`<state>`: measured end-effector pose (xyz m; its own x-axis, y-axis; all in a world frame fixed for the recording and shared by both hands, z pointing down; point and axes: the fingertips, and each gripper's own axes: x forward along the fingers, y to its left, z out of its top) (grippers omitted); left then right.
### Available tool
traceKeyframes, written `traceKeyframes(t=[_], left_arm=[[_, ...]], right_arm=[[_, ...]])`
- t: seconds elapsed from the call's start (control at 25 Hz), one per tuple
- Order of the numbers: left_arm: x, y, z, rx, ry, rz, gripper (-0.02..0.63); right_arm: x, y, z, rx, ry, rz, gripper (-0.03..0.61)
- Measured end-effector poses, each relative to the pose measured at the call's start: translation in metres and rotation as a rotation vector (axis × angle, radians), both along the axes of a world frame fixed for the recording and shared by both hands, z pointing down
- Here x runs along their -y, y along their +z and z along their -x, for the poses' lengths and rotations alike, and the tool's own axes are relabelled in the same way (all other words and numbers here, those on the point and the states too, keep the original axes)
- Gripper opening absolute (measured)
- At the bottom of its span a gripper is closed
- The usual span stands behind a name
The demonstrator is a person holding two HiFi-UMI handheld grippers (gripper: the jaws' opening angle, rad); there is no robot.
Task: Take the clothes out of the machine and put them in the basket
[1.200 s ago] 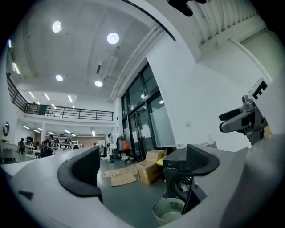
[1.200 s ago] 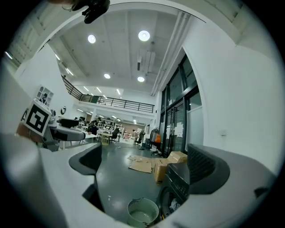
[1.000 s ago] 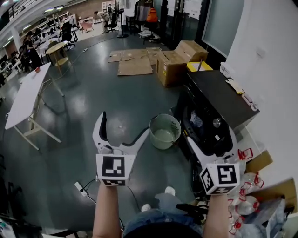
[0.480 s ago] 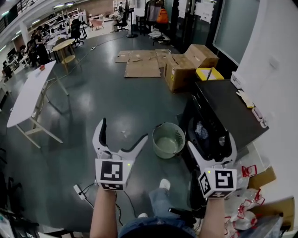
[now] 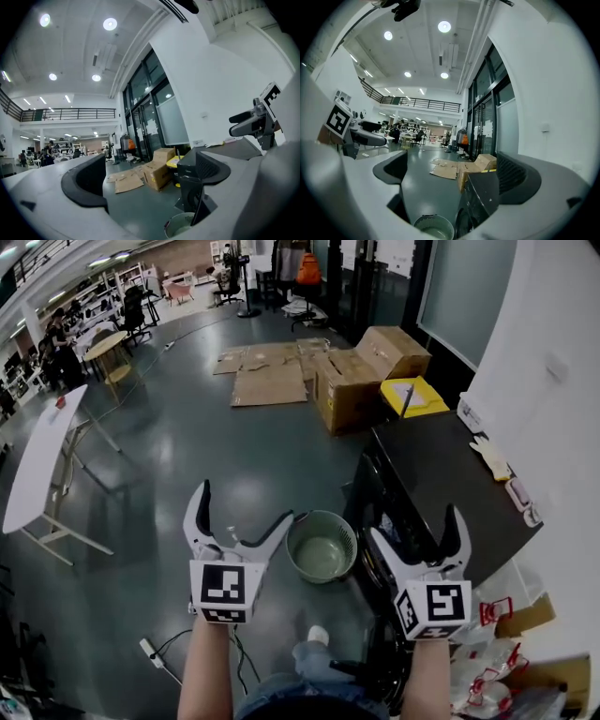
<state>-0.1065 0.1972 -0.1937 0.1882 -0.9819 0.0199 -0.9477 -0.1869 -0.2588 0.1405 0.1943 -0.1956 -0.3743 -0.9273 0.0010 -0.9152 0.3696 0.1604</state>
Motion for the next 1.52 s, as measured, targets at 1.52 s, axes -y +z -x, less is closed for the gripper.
traceKeyframes(t=[1.52], left_arm=[[0.273,0.240,0.019,0.019,0.257,0.490,0.568]], right_arm=[[0.204,0.231,0.062,0.005,0.160,0.491,0.569]])
